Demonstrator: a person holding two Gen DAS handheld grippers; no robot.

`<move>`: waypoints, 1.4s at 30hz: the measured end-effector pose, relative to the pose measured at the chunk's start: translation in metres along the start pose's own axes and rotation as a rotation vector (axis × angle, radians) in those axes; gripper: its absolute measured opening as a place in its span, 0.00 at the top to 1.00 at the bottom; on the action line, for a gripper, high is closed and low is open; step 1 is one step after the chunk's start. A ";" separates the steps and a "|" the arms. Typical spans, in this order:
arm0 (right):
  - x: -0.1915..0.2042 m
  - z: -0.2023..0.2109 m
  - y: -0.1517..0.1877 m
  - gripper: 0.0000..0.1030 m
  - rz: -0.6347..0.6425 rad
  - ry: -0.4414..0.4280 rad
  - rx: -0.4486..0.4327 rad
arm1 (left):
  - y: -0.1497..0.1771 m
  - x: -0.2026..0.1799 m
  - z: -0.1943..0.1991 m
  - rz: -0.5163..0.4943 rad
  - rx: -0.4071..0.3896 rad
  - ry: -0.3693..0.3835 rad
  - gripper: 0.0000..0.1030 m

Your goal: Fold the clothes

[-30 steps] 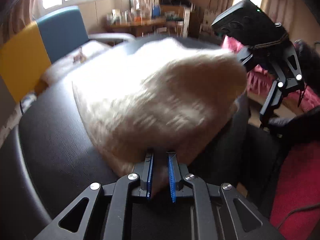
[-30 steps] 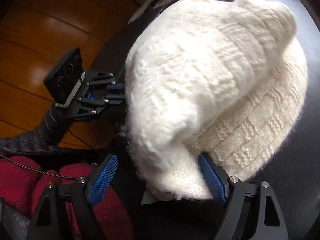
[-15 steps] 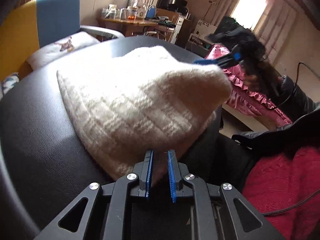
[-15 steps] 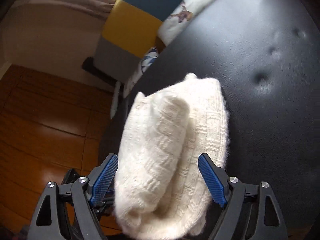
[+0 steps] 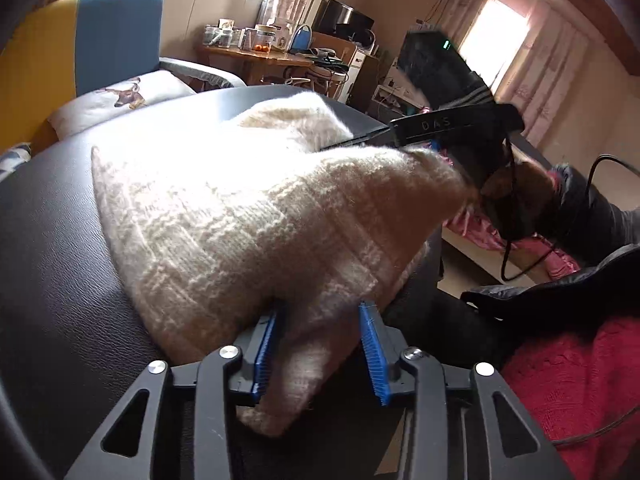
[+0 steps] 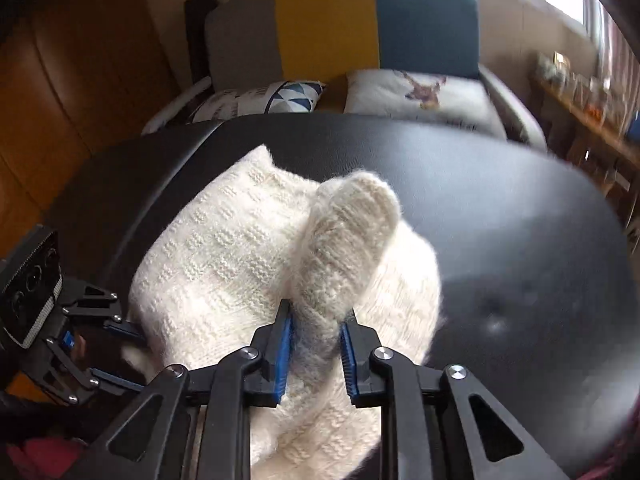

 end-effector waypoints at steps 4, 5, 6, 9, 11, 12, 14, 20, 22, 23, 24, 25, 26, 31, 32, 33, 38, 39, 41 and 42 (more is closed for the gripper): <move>-0.030 -0.027 0.034 0.81 -0.137 -0.057 0.093 | 0.005 0.001 -0.003 -0.001 0.009 0.012 0.58; -0.040 -0.032 0.042 0.80 -0.227 -0.135 0.055 | 0.005 0.002 -0.003 0.007 0.008 0.016 0.58; -0.051 -0.036 0.049 0.78 -0.330 -0.232 0.007 | 0.005 0.003 -0.003 0.016 0.007 0.021 0.58; -0.074 -0.039 0.072 0.69 -0.547 -0.402 -0.112 | 0.005 0.004 -0.003 0.027 0.004 0.024 0.58; -0.079 -0.048 0.083 0.68 -0.643 -0.453 -0.107 | 0.005 0.005 -0.002 0.032 0.003 0.028 0.58; -0.080 -0.051 0.086 0.67 -0.688 -0.473 -0.104 | 0.005 0.005 -0.003 0.033 0.005 0.029 0.58; -0.081 -0.055 0.083 0.67 -0.699 -0.481 -0.125 | 0.004 0.003 -0.005 0.027 0.011 0.023 0.58; -0.023 -0.021 0.014 0.82 -0.147 -0.067 -0.060 | 0.004 0.002 -0.007 0.024 0.014 0.010 0.57; -0.013 -0.024 0.001 0.82 -0.002 0.049 -0.008 | 0.004 0.001 -0.007 0.017 0.019 0.004 0.57; -0.020 -0.041 0.005 0.82 -0.004 0.057 0.053 | 0.005 0.000 -0.007 0.010 0.023 -0.001 0.57; -0.028 -0.058 0.009 0.82 -0.006 0.065 0.115 | 0.005 0.000 -0.007 0.008 0.024 -0.003 0.57; -0.036 -0.075 0.019 0.82 -0.031 0.051 0.145 | 0.006 -0.001 -0.008 0.007 0.025 -0.003 0.57; -0.045 -0.077 0.026 0.82 -0.082 0.024 0.108 | 0.006 -0.001 -0.008 0.007 0.026 -0.004 0.57; -0.077 -0.073 0.044 0.77 -0.268 -0.088 0.040 | 0.002 -0.010 0.003 0.039 0.058 0.049 0.57; -0.083 -0.070 0.047 0.75 -0.296 -0.106 0.025 | -0.001 -0.009 0.010 0.070 0.064 0.106 0.57; -0.090 -0.068 0.050 0.73 -0.336 -0.137 0.010 | -0.008 -0.008 0.021 0.097 0.038 0.149 0.57; -0.113 -0.040 0.059 0.71 -0.470 -0.278 -0.120 | -0.053 0.010 0.065 0.190 -0.162 0.231 0.54; -0.115 -0.029 0.061 0.70 -0.480 -0.316 -0.156 | -0.064 0.013 0.064 0.183 -0.178 0.202 0.54; -0.113 -0.014 0.067 0.67 -0.515 -0.466 -0.181 | -0.080 0.019 0.053 0.172 -0.181 0.151 0.54; -0.110 -0.002 0.069 0.66 -0.526 -0.536 -0.168 | -0.085 0.020 0.044 0.168 -0.168 0.133 0.54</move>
Point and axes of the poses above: each gripper's, at about its wrist camera, not at the fingertips, and z roughly against the way its jaws point, x to its left, y to its underside, the point moved 1 cm from there along -z, roughly the way its jaws point, and after that the axes turned 12 degrees about z, right-handed, at the moved point
